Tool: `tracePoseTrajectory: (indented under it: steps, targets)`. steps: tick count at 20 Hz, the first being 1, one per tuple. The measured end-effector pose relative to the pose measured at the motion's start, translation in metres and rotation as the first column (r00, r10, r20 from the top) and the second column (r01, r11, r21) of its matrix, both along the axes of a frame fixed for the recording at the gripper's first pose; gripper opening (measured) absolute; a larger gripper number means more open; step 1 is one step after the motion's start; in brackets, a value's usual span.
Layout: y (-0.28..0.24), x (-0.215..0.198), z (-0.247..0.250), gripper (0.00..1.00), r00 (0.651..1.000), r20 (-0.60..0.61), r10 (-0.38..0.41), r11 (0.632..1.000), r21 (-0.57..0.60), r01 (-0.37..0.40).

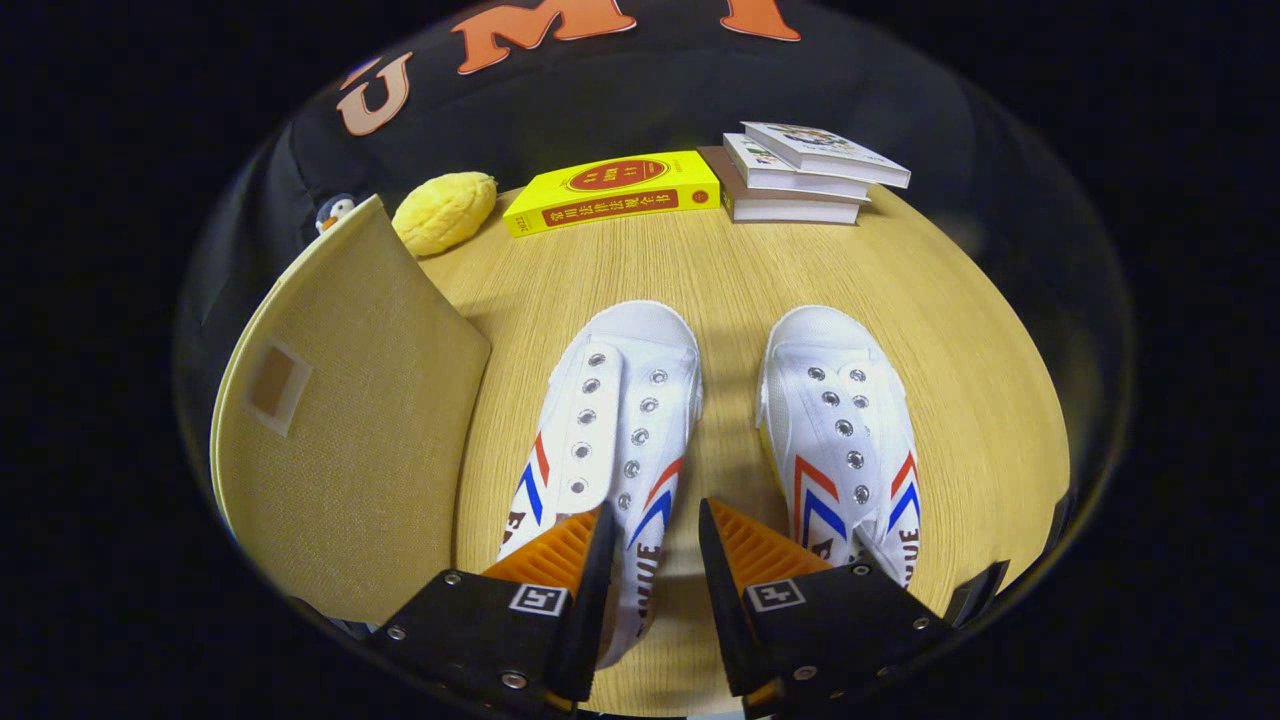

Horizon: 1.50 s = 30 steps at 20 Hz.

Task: Open the storage box then place both shoes into the box .Put the left shoe in first, then the right shoe, with the right side of both shoes facing outward in a uniform manner.

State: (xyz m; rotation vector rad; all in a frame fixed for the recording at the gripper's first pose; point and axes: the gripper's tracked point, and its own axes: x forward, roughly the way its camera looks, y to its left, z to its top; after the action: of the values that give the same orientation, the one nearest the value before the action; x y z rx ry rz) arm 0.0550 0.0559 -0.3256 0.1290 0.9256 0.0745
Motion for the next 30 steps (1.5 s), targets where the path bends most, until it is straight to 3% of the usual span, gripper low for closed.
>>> tracePoseTrajectory:
  steps: [2,4,5,6,8,9,11,18,30]
  targets:
    - [0.005,0.0,-0.002,0.45,1.0,-0.01,0.007,0.999,0.039,-0.007]
    - [0.007,0.001,-0.001,0.36,1.0,0.016,0.003,0.998,0.059,-0.004]
    - [0.008,0.001,-0.002,0.24,0.999,0.041,0.002,0.998,0.058,-0.005]
    - [0.008,0.002,-0.001,0.22,0.998,0.066,0.003,0.998,0.065,-0.007]
    - [0.007,0.001,-0.002,0.14,0.996,0.073,-0.054,0.988,0.146,0.042]
    - [0.007,0.002,-0.002,0.05,0.994,0.049,-0.097,0.972,0.218,0.084]
    - [0.006,0.001,-0.001,0.0,0.988,0.009,-0.152,0.932,0.334,0.14]
    - [0.02,0.008,0.027,0.0,0.979,0.023,-0.202,0.855,0.492,0.165]
    - [0.044,0.003,0.159,0.0,0.97,0.178,-0.169,0.827,0.561,0.041]
